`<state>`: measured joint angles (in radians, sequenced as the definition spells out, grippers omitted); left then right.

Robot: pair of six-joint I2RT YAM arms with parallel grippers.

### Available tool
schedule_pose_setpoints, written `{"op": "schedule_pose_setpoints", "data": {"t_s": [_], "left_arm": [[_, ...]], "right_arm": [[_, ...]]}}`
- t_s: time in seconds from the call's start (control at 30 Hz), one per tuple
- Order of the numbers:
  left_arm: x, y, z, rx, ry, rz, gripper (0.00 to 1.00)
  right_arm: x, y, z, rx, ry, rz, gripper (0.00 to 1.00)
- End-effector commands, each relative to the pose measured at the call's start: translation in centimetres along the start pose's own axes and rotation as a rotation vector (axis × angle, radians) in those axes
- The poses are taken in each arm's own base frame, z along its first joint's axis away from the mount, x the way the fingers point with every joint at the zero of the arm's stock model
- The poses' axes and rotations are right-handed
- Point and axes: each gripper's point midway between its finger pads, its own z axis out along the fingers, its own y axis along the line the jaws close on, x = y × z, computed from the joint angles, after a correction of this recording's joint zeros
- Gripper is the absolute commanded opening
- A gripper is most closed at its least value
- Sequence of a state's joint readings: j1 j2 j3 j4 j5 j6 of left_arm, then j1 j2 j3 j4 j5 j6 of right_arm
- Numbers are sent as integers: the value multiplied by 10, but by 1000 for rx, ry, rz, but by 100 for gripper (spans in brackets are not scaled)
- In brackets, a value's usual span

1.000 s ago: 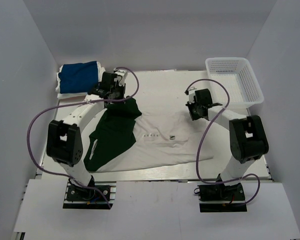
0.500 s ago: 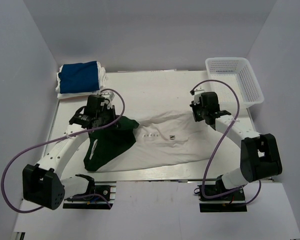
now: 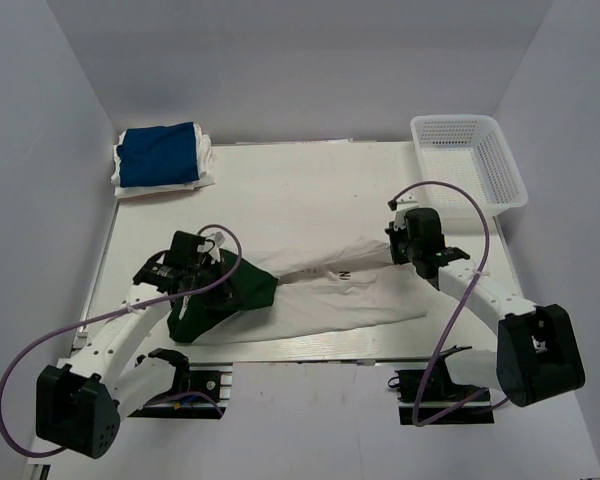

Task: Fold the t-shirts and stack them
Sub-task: Fold the other side of the tshirt into a rectangle

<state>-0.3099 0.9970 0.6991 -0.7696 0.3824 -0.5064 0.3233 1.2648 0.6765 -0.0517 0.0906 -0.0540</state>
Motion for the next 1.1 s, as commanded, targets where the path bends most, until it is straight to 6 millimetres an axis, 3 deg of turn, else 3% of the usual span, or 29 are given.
{"op": "schedule_pose_setpoints", "data": {"t_s": [0.0, 0.1, 0.17, 0.23, 0.27, 0.3, 0.33, 0.37, 0.43, 0.57, 0.63, 0.67, 0.77, 0.8, 0.83, 0.9, 0.93, 0.97, 1.07], "left_arm": [[16, -13, -8, 88, 23, -38, 0], [31, -11, -16, 84, 54, -60, 0], [42, -7, -20, 62, 91, -80, 0], [55, -1, -18, 50, 134, -88, 3], [59, -1, -20, 51, 156, -97, 17], [62, 0, -20, 47, 164, -93, 65], [65, 1, -21, 48, 187, -90, 88], [62, -1, -27, 38, 180, -79, 99], [55, -1, -33, 11, 166, -55, 100], [21, -18, -54, 5, 72, 27, 100], [1, -14, -50, -42, 1, 27, 100], [-19, -19, -45, -30, -69, 43, 100], [-41, -11, -21, -49, -123, 6, 100], [-43, -9, -14, -53, -116, 3, 100], [-46, -5, -8, -70, -115, -12, 100], [-41, 12, 9, -142, -54, -51, 100], [-38, 19, 13, -176, -34, -61, 100], [-35, 28, 18, -212, -18, -70, 100], [-29, 54, 28, -320, 8, -120, 100]], "right_arm": [[8, -3, -6, 49, -2, 39, 0], [20, -9, -10, 104, 4, 82, 3], [22, -14, -14, 137, -8, 98, 15], [26, -15, -17, 155, -3, 113, 19], [26, -16, -18, 168, -4, 140, 31], [32, -21, -21, 198, 19, 156, 40], [36, -22, -24, 212, 26, 194, 55], [38, -22, -26, 227, 30, 239, 90], [52, -32, -36, 303, 71, 292, 90], [51, -44, -56, 408, 32, 452, 90], [33, -38, -58, 363, -64, 554, 90], [24, -22, -58, 266, -78, 580, 90], [-7, 6, -55, 99, -85, 572, 90], [-26, 14, -57, 36, -95, 529, 90], [-12, 19, -42, 33, 4, 474, 90], [-35, 24, -43, 12, 35, 408, 90], [-21, 29, -26, 20, 114, 335, 90], [-34, 30, -26, 20, 102, 315, 90], [-25, 32, -10, 55, 174, 235, 90]]}}
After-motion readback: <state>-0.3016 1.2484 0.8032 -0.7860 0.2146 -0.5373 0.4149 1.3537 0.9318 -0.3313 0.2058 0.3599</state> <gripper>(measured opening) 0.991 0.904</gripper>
